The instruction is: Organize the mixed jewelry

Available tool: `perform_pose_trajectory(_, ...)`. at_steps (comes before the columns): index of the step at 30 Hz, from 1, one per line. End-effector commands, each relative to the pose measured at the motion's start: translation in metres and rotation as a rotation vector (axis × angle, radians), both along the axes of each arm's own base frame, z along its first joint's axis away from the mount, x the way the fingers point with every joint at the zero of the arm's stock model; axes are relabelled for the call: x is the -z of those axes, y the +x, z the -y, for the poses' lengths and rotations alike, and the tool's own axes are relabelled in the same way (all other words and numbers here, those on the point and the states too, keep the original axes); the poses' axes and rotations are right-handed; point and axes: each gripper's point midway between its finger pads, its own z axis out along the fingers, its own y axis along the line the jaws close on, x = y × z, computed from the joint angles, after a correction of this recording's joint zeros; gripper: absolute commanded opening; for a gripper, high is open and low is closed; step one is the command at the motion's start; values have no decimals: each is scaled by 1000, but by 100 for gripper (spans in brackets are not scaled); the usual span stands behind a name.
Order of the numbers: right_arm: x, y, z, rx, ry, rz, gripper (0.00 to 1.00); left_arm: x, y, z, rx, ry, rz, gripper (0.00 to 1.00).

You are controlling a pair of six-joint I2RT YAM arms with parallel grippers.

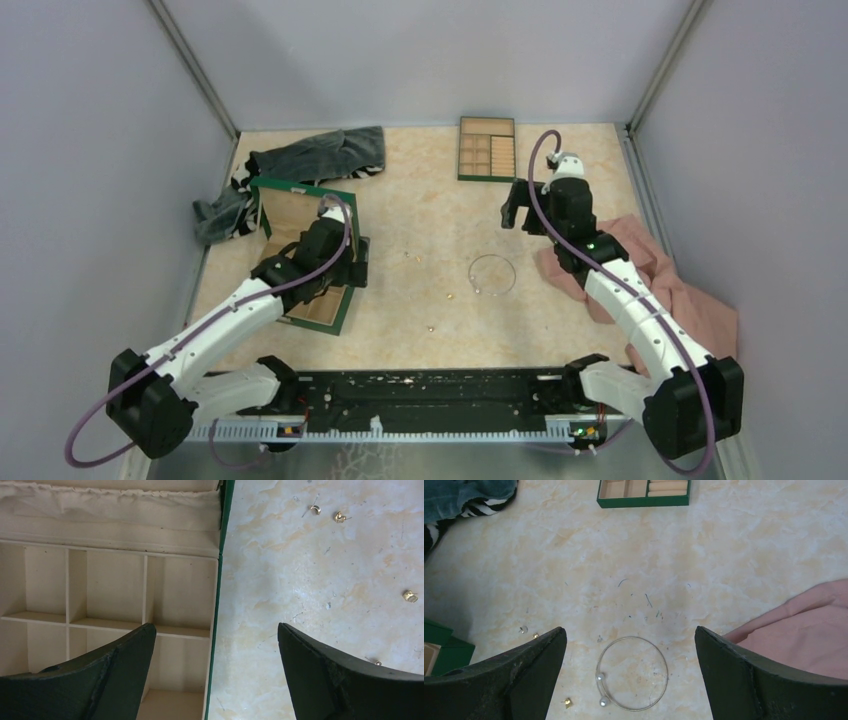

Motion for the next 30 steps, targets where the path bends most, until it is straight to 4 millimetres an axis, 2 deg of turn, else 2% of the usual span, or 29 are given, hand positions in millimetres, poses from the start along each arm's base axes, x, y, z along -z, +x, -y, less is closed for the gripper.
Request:
perform_pose_trajectory(1,-35,4,-3,3,54,97,98,9,0,0,-56,-29,-11,97)
perform_pose_trajectory(6,-20,2,-4,8,63,57,98,33,-2,5,-127,-59,-77,89)
perform_pose_trajectory(9,-22,3,-5,5,64,63,98,42,-1,0,-202,-43,-91,75)
perform_pose_trajectory(13,-25,6,-3,9,48,70,98,58,-1,-18,-303,12,-77,59)
perform_pose_trajectory(18,-23,7,-3,5,33,67,98,71,-4,-16,-326,12,-111,38)
perform_pose_trajectory(22,-22,8,-3,4,34,63,98,65,3,0,-291,-40,-102,19)
perform_pose_trajectory(24,-22,7,-3,1,33,63,98,57,11,14,-275,-109,-75,13)
perform_pose_trajectory(26,-21,7,-4,-2,35,61,98,44,27,32,-256,-201,-21,7)
perform_pose_trajectory(30,-20,5,-2,7,29,57,98,22,61,60,-270,-297,47,3)
